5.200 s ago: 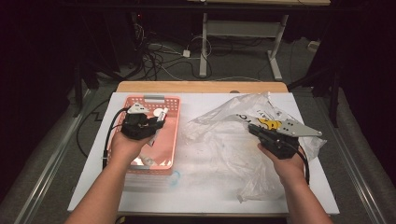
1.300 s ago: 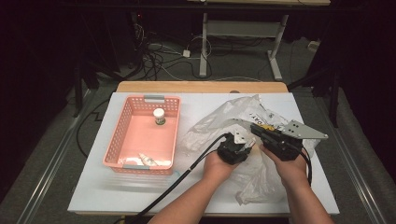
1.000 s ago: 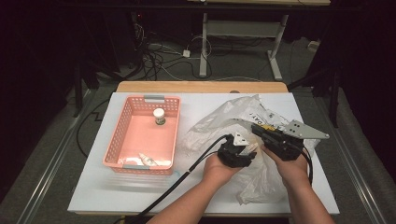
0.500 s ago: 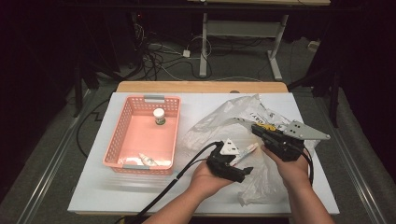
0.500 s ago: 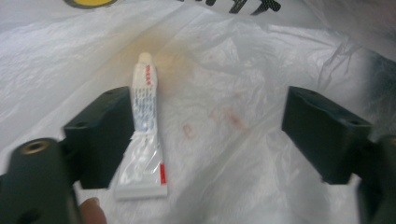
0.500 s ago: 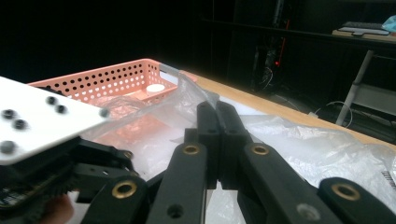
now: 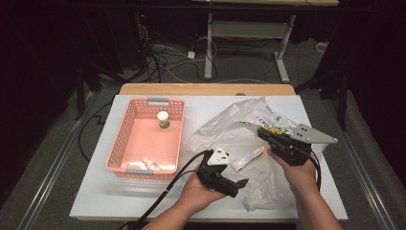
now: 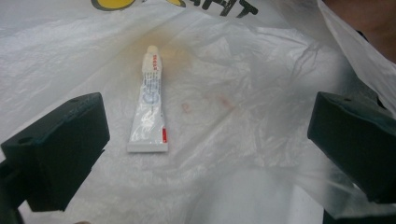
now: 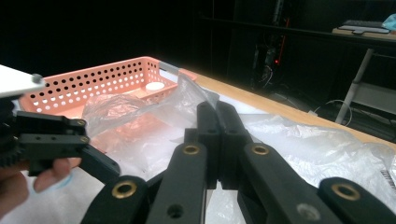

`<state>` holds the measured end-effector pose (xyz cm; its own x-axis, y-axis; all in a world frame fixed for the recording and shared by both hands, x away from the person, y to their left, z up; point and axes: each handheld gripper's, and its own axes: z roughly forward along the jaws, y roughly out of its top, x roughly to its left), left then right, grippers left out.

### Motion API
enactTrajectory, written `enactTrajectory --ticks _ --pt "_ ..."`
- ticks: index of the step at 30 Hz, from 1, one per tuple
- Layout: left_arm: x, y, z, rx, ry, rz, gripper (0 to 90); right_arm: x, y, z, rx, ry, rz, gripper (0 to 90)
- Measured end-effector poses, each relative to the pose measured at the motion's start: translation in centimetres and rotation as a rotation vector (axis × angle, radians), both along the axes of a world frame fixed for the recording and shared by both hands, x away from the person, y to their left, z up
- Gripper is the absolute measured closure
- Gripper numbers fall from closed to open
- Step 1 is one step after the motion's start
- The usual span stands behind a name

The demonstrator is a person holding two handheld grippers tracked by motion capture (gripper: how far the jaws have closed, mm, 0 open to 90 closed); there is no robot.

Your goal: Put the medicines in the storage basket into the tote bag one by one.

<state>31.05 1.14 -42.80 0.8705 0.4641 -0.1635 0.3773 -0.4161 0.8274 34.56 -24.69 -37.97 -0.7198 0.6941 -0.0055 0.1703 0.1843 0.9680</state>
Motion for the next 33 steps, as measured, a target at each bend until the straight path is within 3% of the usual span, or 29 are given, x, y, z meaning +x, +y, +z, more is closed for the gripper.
enactTrajectory --ticks 9,22,33 --pt "-0.9 3.7 1.0 -0.006 -0.01 0.032 0.0 0.0 -0.3 0.0 0.001 -0.001 -0.009 90.0" --pt "-1.5 9.5 1.6 -0.001 -0.04 0.157 0.0 0.1 -0.5 -0.1 0.003 0.006 -0.015 90.0" --pt "-0.7 12.8 1.4 0.017 -0.04 0.271 0.0 0.0 0.1 -0.3 -0.006 0.006 0.002 90.0"
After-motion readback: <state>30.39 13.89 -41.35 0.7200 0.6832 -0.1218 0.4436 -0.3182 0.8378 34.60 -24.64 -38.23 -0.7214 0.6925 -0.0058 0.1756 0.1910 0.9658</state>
